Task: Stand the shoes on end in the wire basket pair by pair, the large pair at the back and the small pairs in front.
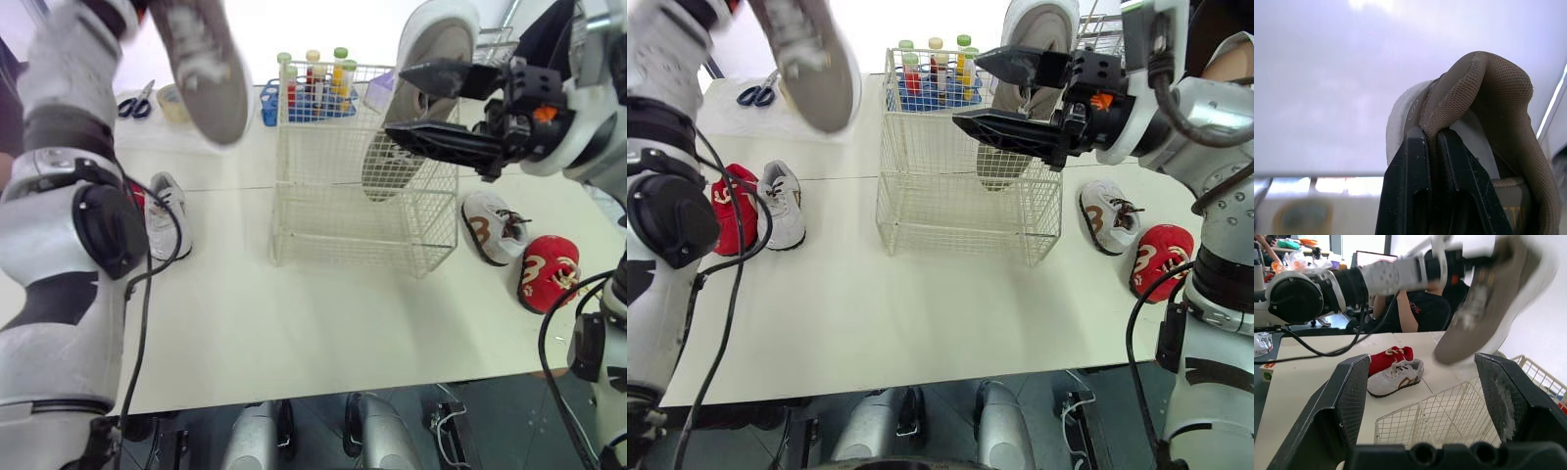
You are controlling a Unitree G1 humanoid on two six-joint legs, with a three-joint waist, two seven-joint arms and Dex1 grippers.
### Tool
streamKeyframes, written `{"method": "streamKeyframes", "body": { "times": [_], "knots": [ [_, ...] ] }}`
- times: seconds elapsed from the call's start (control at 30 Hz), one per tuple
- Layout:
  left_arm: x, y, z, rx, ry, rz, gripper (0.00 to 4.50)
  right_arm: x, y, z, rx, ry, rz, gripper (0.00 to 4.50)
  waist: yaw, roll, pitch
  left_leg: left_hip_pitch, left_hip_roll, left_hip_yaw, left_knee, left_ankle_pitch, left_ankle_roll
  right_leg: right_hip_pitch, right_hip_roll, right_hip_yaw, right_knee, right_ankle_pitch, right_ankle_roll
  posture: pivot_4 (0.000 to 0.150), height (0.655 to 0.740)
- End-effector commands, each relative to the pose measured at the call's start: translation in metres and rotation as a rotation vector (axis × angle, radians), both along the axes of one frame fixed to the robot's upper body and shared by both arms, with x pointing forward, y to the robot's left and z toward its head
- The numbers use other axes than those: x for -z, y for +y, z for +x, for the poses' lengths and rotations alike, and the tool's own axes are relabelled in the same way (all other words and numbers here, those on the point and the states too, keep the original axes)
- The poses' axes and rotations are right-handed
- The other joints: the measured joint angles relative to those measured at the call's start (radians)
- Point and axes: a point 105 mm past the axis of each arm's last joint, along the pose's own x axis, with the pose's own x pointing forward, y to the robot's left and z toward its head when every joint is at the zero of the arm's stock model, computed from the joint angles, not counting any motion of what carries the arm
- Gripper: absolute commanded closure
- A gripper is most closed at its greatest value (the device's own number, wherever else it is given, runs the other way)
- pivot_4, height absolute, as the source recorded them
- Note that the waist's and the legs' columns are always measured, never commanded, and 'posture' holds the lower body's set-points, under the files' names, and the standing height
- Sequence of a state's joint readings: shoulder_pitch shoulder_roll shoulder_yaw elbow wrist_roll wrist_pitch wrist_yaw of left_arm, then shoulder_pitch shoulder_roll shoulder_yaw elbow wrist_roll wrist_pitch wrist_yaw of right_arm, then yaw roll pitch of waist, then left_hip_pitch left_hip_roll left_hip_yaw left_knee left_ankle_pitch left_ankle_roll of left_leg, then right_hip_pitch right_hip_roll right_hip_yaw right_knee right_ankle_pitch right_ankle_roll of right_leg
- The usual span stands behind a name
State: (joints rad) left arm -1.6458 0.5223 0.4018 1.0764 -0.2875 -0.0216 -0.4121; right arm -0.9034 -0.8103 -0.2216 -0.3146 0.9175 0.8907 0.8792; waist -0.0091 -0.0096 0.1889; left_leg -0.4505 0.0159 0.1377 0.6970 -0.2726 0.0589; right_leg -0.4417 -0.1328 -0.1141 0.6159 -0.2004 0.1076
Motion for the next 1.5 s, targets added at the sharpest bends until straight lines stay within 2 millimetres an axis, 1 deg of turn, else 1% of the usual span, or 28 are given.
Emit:
{"method": "streamKeyframes", "body": {
  "times": [0.03,0.1,0.17,0.2,0.37,0.47,0.53,0.6,0.83,1.03,1.17,1.37,1.47,1.5],
  "knots": [
    [-0.058,-0.017,-0.058,0.007,-0.385,-0.006,4.46,-0.009,-0.009,-0.012,0.037,-0.059,0.004,0.83,0.003,0.0,0.0,0.001,0.0,0.0,0.0,0.0,0.0,0.0,0.0,0.0,0.0,0.0,0.0,0.15,0.74],
    [-0.068,-0.028,-0.075,0.024,-0.505,-0.011,4.46,-0.008,-0.01,-0.013,0.052,-0.058,0.009,0.83,0.003,0.0,0.0,0.001,0.0,0.0,0.001,0.0,0.0,0.001,0.0,0.0,0.0,0.0,0.001,0.15,0.74],
    [-0.07,-0.039,-0.082,0.053,-0.559,-0.018,4.46,-0.008,-0.01,-0.015,0.058,-0.057,0.015,0.83,0.0,0.0,0.0,0.002,0.0,0.0,0.001,0.0,0.0,0.001,0.0,0.0,-0.001,0.0,0.001,0.15,0.74],
    [-0.068,-0.047,-0.083,0.063,-0.581,-0.017,4.46,-0.008,-0.011,-0.016,0.063,-0.058,0.019,0.83,0.0,0.0,0.0,0.002,0.0,0.0,0.001,0.0,0.0,0.001,0.0,0.0,-0.001,0.0,0.001,0.15,0.74],
    [-0.047,-0.087,-0.077,0.149,-0.628,-0.039,4.46,-0.008,-0.013,-0.02,0.095,-0.058,0.027,0.83,0.007,0.0,0.0,0.004,0.0,0.0,0.001,0.0,0.0,0.004,0.0,0.0,-0.002,0.001,0.001,0.15,0.74],
    [-0.031,-0.11,-0.074,0.157,-0.648,-0.028,4.46,-0.007,-0.013,-0.023,0.113,-0.058,0.03,0.83,0.016,0.0,0.0,0.005,0.0,0.0,0.002,0.0,0.001,0.004,0.0,0.0,-0.002,0.001,0.001,0.15,0.74],
    [-0.021,-0.123,-0.071,0.155,-0.65,-0.005,4.46,-0.007,-0.014,-0.025,0.126,-0.06,0.033,0.83,0.02,0.0,0.0,0.005,0.0,0.0,0.002,0.0,0.001,0.004,0.0,0.0,-0.002,0.001,0.001,0.15,0.74],
    [-0.01,-0.132,-0.065,0.151,-0.636,0.004,4.46,-0.006,-0.015,-0.026,0.141,-0.061,0.035,0.83,0.021,0.0,0.0,0.005,0.0,0.0,0.002,0.0,0.001,0.004,0.0,0.0,-0.002,0.001,0.001,0.15,0.74],
    [0.027,-0.146,-0.053,0.092,-0.609,0.045,4.46,-0.006,-0.016,-0.031,0.168,-0.066,0.047,0.83,0.021,0.0,0.0,0.005,0.0,0.0,0.002,-0.001,0.002,0.004,-0.001,0.0,-0.002,0.001,0.001,0.15,0.74],
    [0.051,-0.16,-0.048,0.076,-0.594,0.1,4.46,-0.007,-0.016,-0.033,0.179,-0.069,0.048,0.83,0.023,0.0,0.0,0.005,0.0,0.0,0.002,-0.002,0.004,0.004,-0.001,0.0,-0.002,0.001,0.001,0.15,0.74],
    [0.064,-0.164,-0.042,0.054,-0.559,0.135,4.46,-0.008,-0.015,-0.035,0.184,-0.072,0.047,0.83,0.022,-0.001,0.0,0.005,0.0,0.0,0.003,-0.004,0.007,0.005,-0.002,0.0,-0.003,0.001,0.001,0.15,0.74],
    [0.092,-0.171,-0.024,0.029,-0.439,0.185,4.46,-0.008,-0.015,-0.036,0.194,-0.07,0.048,0.83,0.022,-0.001,0.0,0.005,0.0,0.0,0.003,-0.004,0.007,0.005,-0.002,0.0,-0.003,0.001,0.001,0.15,0.74],
    [0.121,-0.167,-0.007,-0.011,-0.31,0.222,4.46,-0.008,-0.016,-0.036,0.197,-0.069,0.049,0.83,0.022,0.0,0.0,0.005,0.0,0.0,0.003,-0.004,0.007,0.005,-0.002,0.0,-0.003,0.001,0.001,0.15,0.74],
    [0.127,-0.167,-0.004,-0.017,-0.286,0.234,4.46,-0.008,-0.016,-0.036,0.198,-0.069,0.049,0.83,0.022,0.0,-0.001,0.006,0.0,0.0,0.003,-0.004,0.008,0.006,-0.002,0.0,-0.003,0.001,0.001,0.15,0.74]
  ]
}}
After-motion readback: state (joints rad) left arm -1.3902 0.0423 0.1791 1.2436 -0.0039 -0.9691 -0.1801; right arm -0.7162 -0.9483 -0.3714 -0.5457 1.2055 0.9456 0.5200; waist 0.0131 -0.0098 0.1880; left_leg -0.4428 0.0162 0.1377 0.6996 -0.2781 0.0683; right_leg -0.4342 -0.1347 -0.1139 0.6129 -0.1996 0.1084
